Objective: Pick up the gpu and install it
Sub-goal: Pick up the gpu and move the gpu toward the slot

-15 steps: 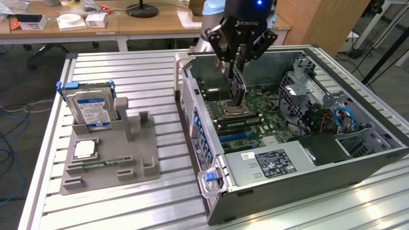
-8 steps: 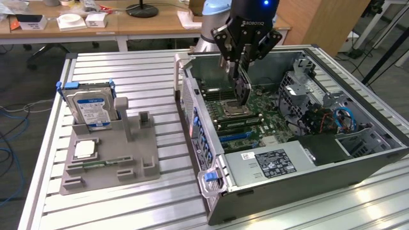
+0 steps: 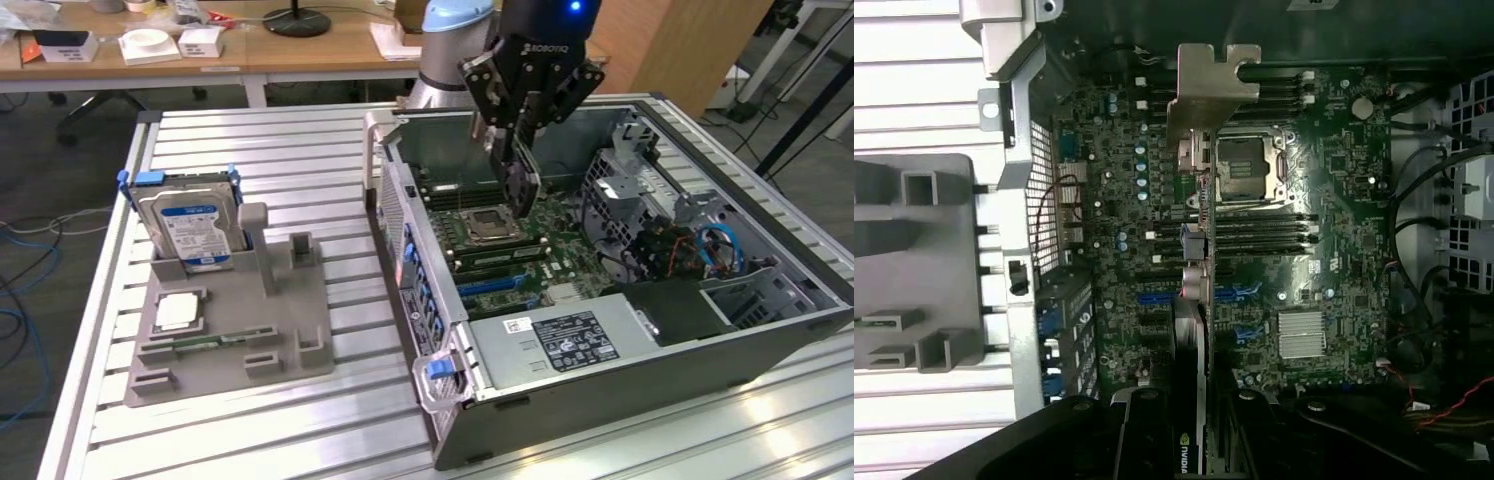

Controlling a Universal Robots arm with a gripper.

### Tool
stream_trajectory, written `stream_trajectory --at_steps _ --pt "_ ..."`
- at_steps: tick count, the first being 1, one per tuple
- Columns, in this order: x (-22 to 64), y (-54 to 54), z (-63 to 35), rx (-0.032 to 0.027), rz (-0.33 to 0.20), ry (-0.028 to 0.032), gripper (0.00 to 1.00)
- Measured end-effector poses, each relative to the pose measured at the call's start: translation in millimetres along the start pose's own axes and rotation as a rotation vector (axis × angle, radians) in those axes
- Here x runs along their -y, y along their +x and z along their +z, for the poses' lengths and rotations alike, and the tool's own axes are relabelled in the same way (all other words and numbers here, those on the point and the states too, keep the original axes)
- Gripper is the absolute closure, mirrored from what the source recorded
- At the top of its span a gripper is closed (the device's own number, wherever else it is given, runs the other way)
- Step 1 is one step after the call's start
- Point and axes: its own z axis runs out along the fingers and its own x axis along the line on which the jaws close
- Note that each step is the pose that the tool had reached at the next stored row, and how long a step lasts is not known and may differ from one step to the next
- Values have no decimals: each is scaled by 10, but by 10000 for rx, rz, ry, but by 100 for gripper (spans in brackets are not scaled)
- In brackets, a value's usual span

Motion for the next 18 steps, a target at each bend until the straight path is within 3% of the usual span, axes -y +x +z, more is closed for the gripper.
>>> stream_trajectory --at_steps 18 --pt "-26 -364 6 8 -553 -9 74"
